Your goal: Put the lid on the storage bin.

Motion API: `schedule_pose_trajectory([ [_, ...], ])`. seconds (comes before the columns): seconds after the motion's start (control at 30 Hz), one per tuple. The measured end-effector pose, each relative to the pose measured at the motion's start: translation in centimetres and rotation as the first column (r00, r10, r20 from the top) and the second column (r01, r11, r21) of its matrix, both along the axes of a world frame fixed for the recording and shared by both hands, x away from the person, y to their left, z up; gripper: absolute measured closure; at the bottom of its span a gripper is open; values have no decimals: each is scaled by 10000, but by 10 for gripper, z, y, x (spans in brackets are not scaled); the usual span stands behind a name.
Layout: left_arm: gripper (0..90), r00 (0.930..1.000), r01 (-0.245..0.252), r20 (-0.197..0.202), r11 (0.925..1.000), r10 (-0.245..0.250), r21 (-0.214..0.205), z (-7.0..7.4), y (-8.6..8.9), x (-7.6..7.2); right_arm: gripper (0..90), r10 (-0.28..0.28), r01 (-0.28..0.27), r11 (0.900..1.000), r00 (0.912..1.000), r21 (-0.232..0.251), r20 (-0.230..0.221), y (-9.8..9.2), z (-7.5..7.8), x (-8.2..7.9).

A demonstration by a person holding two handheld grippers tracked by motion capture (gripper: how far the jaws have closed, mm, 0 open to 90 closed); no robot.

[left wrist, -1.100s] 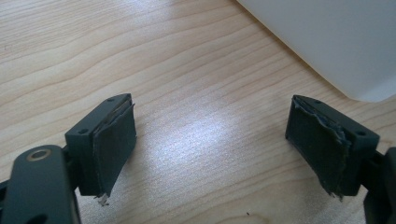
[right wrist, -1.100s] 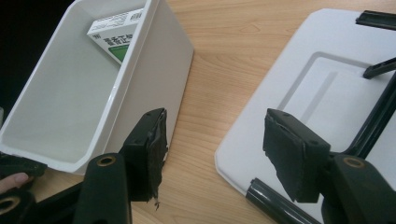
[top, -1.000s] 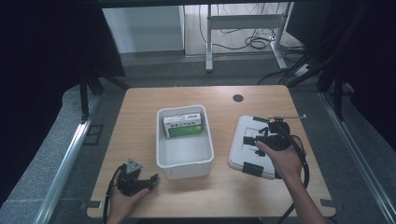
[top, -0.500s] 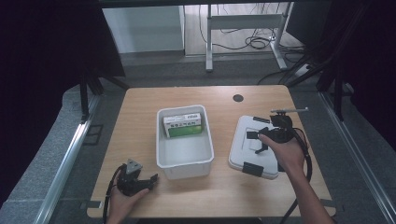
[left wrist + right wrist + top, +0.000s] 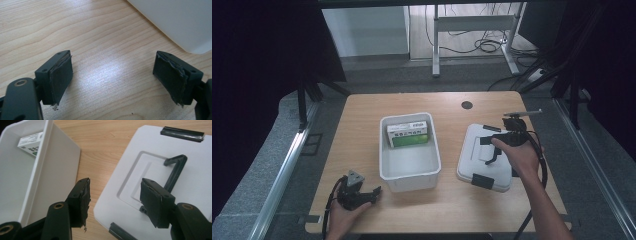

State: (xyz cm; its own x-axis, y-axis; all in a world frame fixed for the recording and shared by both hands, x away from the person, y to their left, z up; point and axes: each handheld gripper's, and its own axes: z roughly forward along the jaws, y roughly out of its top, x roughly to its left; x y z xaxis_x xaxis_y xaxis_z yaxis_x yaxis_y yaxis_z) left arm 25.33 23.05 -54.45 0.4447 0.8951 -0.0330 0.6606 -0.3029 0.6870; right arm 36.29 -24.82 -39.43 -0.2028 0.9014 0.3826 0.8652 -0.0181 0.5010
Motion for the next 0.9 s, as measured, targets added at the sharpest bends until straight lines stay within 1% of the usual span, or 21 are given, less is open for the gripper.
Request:
schedule_pose_trajectory([
  [0.23, 160, 10000, 1, -2, 10000, -1, 3, 0, 0, 0, 416, -234, 232, 9997, 9996, -91, -186, -7, -2, 8],
  [0.37, 160, 10000, -1, -2, 10000, 1, 2, 0, 0, 0, 417, -357, 349, 9990, 9989, -297, -290, -10, -2, 12],
  [0.47, 160, 10000, 0, -4, 10000, 0, 2, 0, 0, 0, 417, -370, 354, 9978, 9989, -556, -295, -12, -4, 15],
  [0.67, 160, 10000, -1, -3, 10000, 1, 2, 0, 0, 0, 417, -479, 425, 9951, 9971, -890, -596, -15, -10, 21],
  [0.73, 159, 10000, 1, -4, 10000, -1, 3, 0, 0, 0, 418, -521, 456, 9945, 9964, -939, -675, -17, -12, 23],
  [0.8, 159, 10000, 3, -3, 10000, -3, 5, 0, 0, 0, 429, -625, 553, 9947, 9945, -863, -840, -19, -14, 26],
  [0.9, 159, 10000, -3, -3, 10000, 3, 3, 0, 0, 0, 444, -686, 591, 9938, 9925, -939, -1015, -20, -17, 29],
])
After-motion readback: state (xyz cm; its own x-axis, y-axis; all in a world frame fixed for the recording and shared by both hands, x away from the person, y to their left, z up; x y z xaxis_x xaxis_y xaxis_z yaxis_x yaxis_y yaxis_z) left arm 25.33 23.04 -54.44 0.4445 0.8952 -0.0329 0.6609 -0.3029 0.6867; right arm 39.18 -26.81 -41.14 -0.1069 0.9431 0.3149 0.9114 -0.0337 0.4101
